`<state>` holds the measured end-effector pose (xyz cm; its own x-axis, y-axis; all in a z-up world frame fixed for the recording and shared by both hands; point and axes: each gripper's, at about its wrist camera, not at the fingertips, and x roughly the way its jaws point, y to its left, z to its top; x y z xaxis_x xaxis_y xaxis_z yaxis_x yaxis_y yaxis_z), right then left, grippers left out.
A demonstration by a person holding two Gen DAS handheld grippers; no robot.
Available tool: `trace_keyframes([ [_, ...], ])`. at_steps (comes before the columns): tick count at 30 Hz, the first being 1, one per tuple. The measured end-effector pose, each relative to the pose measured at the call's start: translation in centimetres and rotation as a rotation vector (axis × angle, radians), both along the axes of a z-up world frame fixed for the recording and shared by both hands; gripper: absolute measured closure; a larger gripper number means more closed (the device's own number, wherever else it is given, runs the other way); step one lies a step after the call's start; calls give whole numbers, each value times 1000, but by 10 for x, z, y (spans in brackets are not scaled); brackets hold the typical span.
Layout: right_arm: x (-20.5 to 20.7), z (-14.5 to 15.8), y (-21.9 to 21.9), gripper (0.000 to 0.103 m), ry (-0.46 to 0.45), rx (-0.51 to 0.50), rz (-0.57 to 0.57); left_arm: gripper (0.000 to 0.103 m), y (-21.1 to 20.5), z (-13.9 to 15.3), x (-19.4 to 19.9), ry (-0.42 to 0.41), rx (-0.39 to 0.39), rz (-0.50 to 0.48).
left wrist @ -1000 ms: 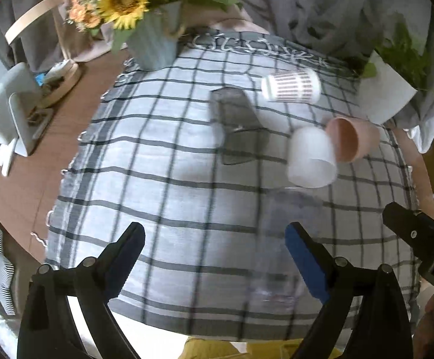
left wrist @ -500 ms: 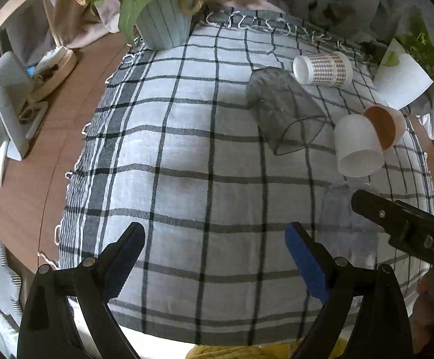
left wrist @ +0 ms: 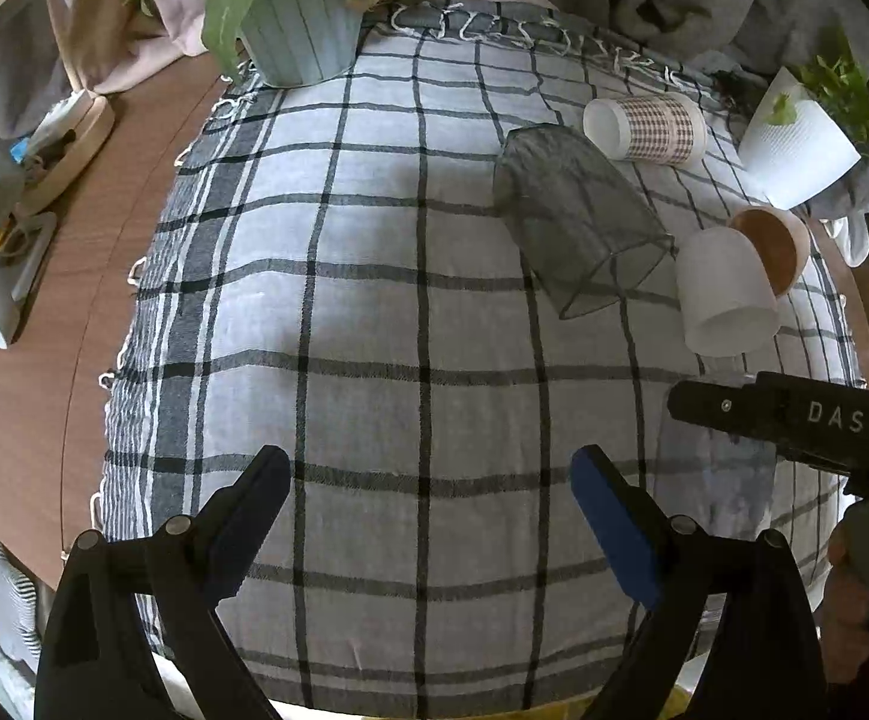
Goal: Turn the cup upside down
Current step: 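Turn the clear cup rim-down with the right gripper and lower it onto the cloth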
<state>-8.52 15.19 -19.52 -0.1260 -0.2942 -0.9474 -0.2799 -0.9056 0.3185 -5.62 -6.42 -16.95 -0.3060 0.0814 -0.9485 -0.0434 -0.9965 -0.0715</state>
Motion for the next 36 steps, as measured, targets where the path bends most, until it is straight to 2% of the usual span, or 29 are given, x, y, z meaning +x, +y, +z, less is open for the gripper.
trace_keyframes([
  [6,2,9,-3,31,35,22,-5,7,0,0,-1,1,12,-22],
  [13,14,56,-10,31,211,135,45,7,4,3,-1,10,17,-51],
  [18,20,75,-10,32,314,172,38,7,3,5,-1,25,5,-52],
  [23,26,83,-20,32,373,201,68,7,1,7,0,38,8,-38],
  [26,36,87,-28,32,430,228,86,7,-1,7,-1,48,-15,-24],
  [28,38,82,-36,31,427,275,110,7,-2,6,-1,44,-20,-27],
  [36,38,80,-45,31,456,310,133,7,-10,7,2,52,-36,9],
])
